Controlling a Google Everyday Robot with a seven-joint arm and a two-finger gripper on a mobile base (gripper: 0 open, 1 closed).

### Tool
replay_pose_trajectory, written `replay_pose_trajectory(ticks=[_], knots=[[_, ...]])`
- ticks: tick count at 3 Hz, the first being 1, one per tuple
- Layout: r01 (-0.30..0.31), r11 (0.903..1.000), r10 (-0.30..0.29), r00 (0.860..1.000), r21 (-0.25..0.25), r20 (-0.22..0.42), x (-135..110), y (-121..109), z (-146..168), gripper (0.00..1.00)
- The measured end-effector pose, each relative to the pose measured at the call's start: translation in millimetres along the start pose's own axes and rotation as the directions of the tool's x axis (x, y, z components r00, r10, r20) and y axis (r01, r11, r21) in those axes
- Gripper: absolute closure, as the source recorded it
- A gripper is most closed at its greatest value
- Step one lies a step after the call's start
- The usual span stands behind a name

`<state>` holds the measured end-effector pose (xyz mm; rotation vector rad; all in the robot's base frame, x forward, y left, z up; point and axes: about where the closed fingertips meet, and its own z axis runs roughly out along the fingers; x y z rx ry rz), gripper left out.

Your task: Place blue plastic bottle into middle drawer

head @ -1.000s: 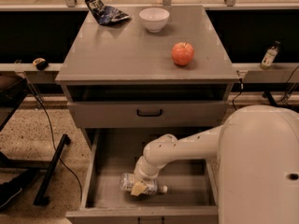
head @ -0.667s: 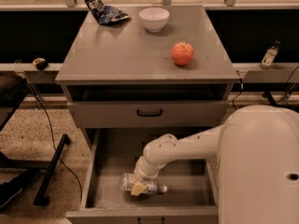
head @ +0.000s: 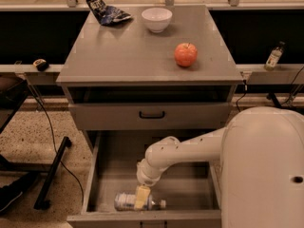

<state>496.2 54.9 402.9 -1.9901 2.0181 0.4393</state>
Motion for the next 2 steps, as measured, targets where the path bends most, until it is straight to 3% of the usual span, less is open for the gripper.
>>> replay_pose_trajectory(ticks=[1,2], knots=[[0.032,0.9995,-0.032,0.999,0.003,0.002,-0.7,5.3,-29.2,0.0],[0.038,0.9993,-0.038,0.999,0.005,0.001,0.2,5.1,-32.6,0.0]])
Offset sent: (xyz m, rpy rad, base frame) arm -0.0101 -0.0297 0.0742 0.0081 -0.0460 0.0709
